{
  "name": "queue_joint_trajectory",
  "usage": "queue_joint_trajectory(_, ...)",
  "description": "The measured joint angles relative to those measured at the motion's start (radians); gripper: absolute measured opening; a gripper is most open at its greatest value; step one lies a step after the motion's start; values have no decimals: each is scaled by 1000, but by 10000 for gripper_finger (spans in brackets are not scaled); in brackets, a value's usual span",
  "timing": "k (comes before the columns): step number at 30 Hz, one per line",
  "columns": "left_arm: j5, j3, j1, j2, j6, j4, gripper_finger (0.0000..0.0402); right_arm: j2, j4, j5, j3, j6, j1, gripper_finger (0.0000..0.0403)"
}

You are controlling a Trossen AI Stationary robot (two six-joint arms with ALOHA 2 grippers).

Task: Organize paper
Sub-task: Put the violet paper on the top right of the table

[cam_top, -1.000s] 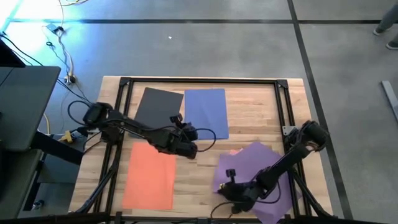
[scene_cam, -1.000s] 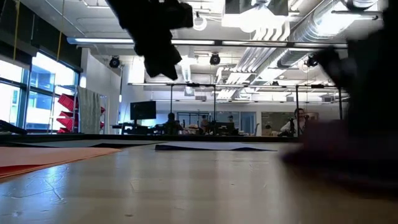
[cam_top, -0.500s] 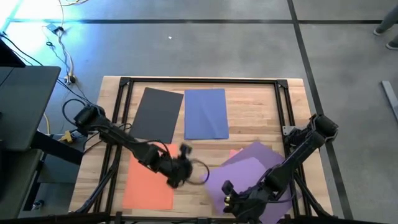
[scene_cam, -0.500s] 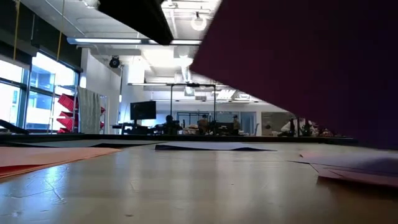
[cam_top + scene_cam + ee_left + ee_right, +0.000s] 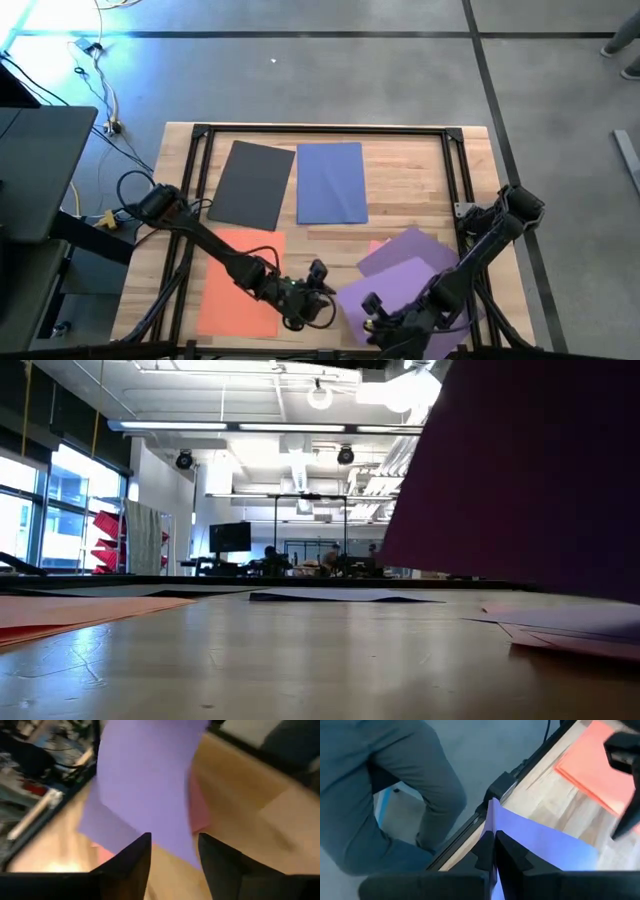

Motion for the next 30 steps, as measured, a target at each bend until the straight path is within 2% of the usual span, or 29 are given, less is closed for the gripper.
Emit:
queue_joint_trajectory(4, -48, 0, -12, -2, 77, 23, 192, 1, -6, -2, 0, 23, 6, 0)
queue_joint_trajectory(11, 20, 1, -26, 34, 99, 61, 260, 3, -10, -2, 0, 17, 10, 0)
queue_joint_trajectory(14, 8, 1, -15, 88, 93, 170, 270, 3, -9, 6, 0, 7, 10, 0)
queue_joint_trajectory(19, -127, 1, 2, 202, 181, 409, 270, 3, -9, 22, 0, -12, 8, 0)
queue_joint_trajectory(24, -69, 1, 22, 270, 261, 545, 265, 3, -9, 25, 0, -12, 7, 0)
queue_joint_trajectory(27, -80, 1, 35, 285, 233, 571, 237, 3, -9, 25, 0, -12, 7, 0)
queue_joint_trajectory(30, -83, 1, 55, 284, 192, 579, 177, 3, -9, 26, 0, -12, 7, 0)
